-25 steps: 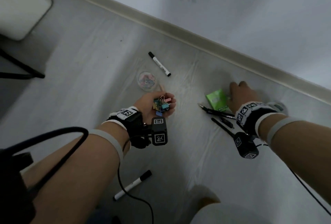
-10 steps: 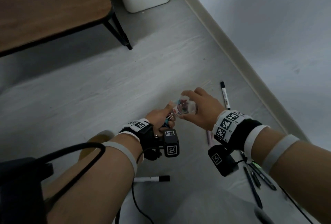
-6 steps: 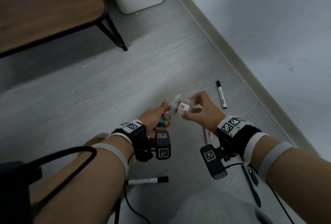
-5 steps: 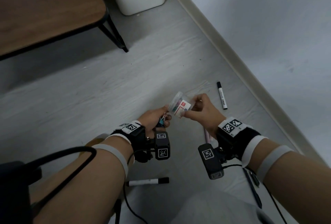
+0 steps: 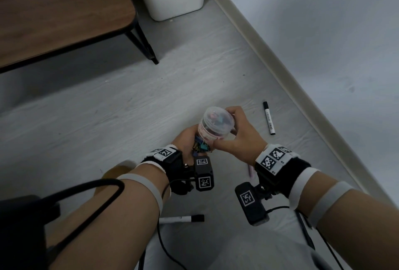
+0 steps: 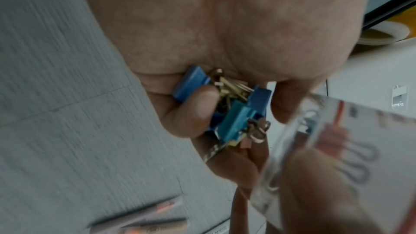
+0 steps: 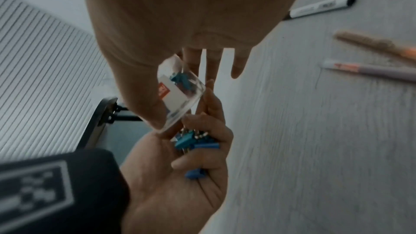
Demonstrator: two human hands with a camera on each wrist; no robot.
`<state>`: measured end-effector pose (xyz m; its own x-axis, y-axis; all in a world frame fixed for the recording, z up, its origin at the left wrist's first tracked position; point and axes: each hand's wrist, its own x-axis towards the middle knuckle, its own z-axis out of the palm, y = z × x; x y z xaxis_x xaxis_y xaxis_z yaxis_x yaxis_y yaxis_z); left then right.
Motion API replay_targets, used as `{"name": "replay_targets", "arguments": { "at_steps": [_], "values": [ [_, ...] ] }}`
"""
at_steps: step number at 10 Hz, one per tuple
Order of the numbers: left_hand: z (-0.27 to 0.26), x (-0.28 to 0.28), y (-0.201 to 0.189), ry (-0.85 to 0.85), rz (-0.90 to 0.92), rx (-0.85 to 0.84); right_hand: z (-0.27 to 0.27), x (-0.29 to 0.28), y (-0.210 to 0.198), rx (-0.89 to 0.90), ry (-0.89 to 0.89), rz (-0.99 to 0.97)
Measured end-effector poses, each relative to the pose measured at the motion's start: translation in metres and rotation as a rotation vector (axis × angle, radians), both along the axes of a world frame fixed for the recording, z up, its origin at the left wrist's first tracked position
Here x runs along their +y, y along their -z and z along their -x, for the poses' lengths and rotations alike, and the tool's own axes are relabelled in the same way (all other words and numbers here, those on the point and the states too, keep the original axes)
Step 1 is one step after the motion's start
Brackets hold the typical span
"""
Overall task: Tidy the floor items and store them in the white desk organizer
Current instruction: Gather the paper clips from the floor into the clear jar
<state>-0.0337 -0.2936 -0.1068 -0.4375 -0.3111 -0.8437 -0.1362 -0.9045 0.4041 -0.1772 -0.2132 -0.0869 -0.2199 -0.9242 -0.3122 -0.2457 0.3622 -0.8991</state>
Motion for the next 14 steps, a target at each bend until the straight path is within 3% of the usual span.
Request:
{"name": "replay_targets", "arguments": {
  "at_steps": [2,3,4,5,6,7,9,10,11,12,13,14],
  "values": [
    [0.008,0.002,-0.019,-0.08,-0.038,0.176,-0.009,-0.004,-0.007,0.168,-0.073,0.036],
    [0.007,0.001,-0.016,-0.058,-0.017,0.129,-0.008,-0.007,-0.011,0.296,-0.161,0.069],
    [0.004,0.001,-0.02,-0.095,0.028,0.079,-0.005,-0.011,-0.019,0.562,-0.204,0.087],
    [0.0,0.0,-0.014,-0.126,0.199,0.13,-0.007,-0.018,-0.032,0.66,-0.214,0.061],
    [0.0,0.0,-0.015,-0.11,0.197,0.072,-0.01,-0.025,-0.042,0.752,-0.273,0.004],
    [0.0,-0.004,-0.007,-0.034,0.27,0.018,-0.008,-0.027,-0.046,0.743,-0.343,-0.007],
    [0.003,-0.005,-0.009,-0.022,0.158,-0.07,-0.001,-0.031,-0.045,0.679,-0.504,0.05],
    [0.001,-0.005,-0.009,0.071,0.122,-0.067,0.005,-0.029,-0.04,0.667,-0.631,0.085],
    [0.003,-0.009,-0.016,0.128,0.188,-0.033,0.013,-0.021,-0.037,0.611,-0.525,0.157],
    [0.002,-0.012,-0.019,0.12,0.168,0.01,0.016,-0.007,-0.03,0.384,-0.22,0.124],
    [0.0,-0.013,-0.013,0.082,0.144,0.098,0.009,0.003,-0.019,0.176,-0.043,-0.021],
    [0.005,-0.007,-0.023,0.057,0.207,0.118,0.002,0.004,-0.009,0.09,-0.088,-0.067]
  ]
}}
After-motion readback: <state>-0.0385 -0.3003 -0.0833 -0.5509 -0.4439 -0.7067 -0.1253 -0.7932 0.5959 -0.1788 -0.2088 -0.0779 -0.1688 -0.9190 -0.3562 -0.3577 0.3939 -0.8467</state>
